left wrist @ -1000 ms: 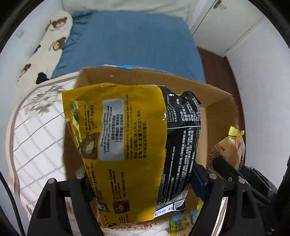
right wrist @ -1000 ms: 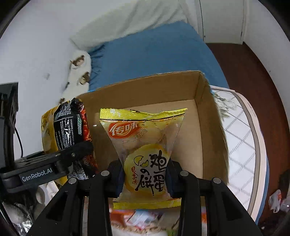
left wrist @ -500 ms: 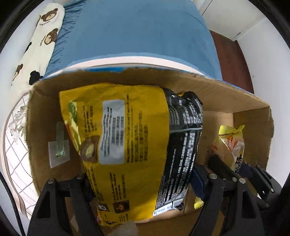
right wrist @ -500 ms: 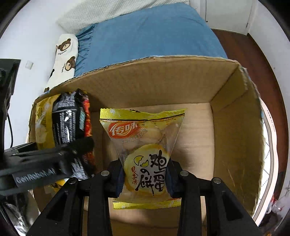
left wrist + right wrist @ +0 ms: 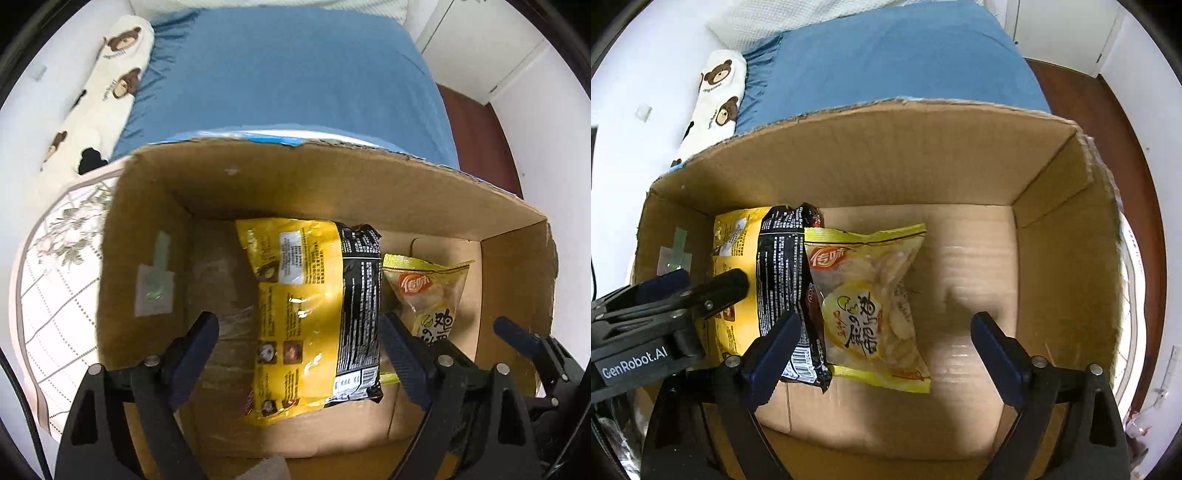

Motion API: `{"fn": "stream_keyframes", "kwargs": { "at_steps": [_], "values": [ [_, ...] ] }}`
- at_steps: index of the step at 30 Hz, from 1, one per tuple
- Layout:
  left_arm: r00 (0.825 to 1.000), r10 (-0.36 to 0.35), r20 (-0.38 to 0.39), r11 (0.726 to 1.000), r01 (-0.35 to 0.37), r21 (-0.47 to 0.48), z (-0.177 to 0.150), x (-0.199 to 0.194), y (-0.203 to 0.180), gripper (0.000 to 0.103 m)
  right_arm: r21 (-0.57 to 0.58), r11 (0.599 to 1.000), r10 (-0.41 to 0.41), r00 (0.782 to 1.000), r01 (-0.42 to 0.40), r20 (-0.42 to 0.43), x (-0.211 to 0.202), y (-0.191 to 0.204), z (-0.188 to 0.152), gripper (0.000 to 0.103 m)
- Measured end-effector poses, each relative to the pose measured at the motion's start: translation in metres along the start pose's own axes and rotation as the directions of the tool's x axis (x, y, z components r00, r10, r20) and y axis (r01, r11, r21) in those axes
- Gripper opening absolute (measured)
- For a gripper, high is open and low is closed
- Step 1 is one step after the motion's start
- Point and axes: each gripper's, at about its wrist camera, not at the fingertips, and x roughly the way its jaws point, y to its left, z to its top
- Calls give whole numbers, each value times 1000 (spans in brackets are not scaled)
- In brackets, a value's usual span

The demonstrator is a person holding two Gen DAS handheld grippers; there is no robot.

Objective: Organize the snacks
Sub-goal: 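Carry both packets into the cardboard box and open both tools to release, then grasp the white cookie packet with the left tool while the right tool grasps the white bar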

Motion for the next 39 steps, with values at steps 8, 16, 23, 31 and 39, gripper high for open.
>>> {"fn": "stream_keyframes", "kwargs": {
  "at_steps": [8, 16, 23, 31, 39],
  "values": [
    [993, 19, 119, 999, -23, 27, -32, -34, 11, 88, -10, 999, -35, 997, 36, 65, -43, -1, -35, 95],
    [974, 28, 226, 997, -44, 65, -74, -79, 13, 88, -12, 999, -37, 985, 40, 167, -93, 12, -63, 95],
    [955, 15, 298, 997, -37, 68, -106, -121, 13, 88, -13, 1000, -24, 969, 28, 246, -139, 19, -93, 95],
    [930, 8, 367, 998, -32, 60, -142, -161, 17, 88, -15, 1000, 6, 955, -1, 298, -177, 27, -125, 95],
    [927, 28, 373, 997, -55, 61, -189, -171, 37, 88, 30, 997, 59, 962, -69, 265, -178, 23, -170, 95]
  ]
}}
